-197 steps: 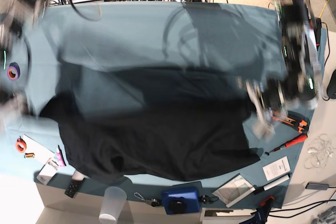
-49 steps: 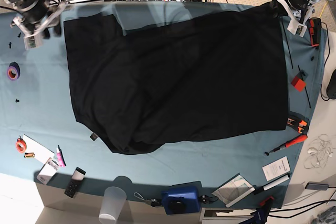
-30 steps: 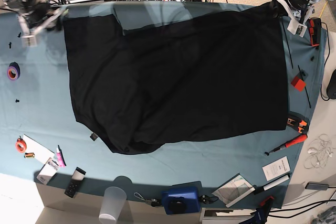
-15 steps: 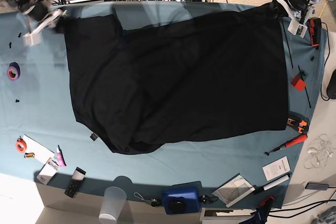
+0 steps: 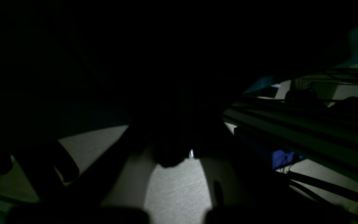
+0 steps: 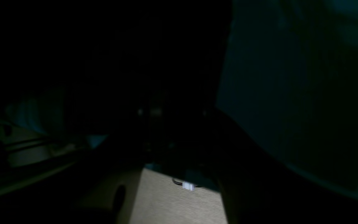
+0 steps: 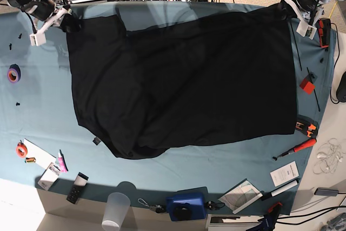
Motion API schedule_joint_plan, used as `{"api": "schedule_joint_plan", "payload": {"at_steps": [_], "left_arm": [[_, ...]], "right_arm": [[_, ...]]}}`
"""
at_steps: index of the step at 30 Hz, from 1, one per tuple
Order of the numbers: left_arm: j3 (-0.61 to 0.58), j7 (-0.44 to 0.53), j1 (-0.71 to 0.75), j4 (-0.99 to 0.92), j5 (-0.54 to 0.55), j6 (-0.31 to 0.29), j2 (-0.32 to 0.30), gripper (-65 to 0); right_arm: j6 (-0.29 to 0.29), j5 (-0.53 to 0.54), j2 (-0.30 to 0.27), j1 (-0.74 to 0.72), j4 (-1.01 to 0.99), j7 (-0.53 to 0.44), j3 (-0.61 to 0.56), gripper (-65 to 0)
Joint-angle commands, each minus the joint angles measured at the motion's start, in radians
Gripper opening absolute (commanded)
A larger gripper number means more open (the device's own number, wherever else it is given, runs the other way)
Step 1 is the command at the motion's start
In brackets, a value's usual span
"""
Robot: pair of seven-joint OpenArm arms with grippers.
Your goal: Layout the t-shirt on the table in an organized manner, then fold the t-shirt properly
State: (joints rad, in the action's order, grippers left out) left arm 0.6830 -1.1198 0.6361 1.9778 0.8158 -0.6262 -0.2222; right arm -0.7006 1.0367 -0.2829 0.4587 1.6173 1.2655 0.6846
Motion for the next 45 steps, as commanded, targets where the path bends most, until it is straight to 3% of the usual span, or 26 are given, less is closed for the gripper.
{"api": "schedule_joint_plan", "payload": {"at_steps": [1, 5, 8, 15, 18, 22, 26, 33, 37, 45], "left_arm": [[0.007, 0.021, 0.006, 0.016, 0.015, -0.004, -0.011, -65.0], [0.007, 0.021, 0.003, 0.016, 0.015, -0.004, -0.011, -65.0], [0.008, 0.020, 0.003, 0.016, 0.015, -0.004, -0.011, -65.0], [0.007, 0.021, 0.003, 0.016, 0.016, -0.004, -0.011, -65.0], [0.008, 0.016, 0.004, 0.016, 0.016, -0.003, -0.010, -65.0], [0.008, -0.030, 0.005, 0.016, 0.035, 0.000, -0.010, -65.0], [0.008, -0.070, 0.036, 0.016, 0.101, 0.000, -0.010, -65.0], [0.008, -0.039, 0.058, 0.016, 0.106, -0.001, -0.007, -65.0], [0.007, -0.031, -0.002, 0.016, 0.105, -0.003, -0.008, -65.0], [0.007, -0.008, -0.148, 0.016, 0.039, 0.000, -0.008, -65.0]], "right_arm": [[0.002, -0.036, -0.011, -0.006, 0.007, 0.002, -0.016, -51.1], [0.002, -0.080, -0.011, -0.036, 0.008, -0.005, -0.077, -52.0], [0.002, -0.080, -0.011, -0.040, 0.011, 0.007, -0.079, -65.0], [0.002, -0.039, -0.011, -0.037, 0.080, 0.040, 0.092, -65.0], [0.002, 0.052, -0.011, -0.037, 0.121, 0.131, 0.208, -65.0], [0.002, 0.182, -0.011, -0.014, 0.130, 0.131, 0.323, -65.0], [0.002, 0.233, -0.011, 0.053, 0.130, 0.131, 0.352, -65.0], [0.002, 0.303, -0.011, 0.083, 0.130, 0.131, 0.351, -65.0], [0.002, 0.289, -0.011, 0.031, 0.130, 0.131, 0.351, -65.0], [0.002, 0.105, -0.045, -0.090, 0.130, 0.131, 0.288, -65.0]]}}
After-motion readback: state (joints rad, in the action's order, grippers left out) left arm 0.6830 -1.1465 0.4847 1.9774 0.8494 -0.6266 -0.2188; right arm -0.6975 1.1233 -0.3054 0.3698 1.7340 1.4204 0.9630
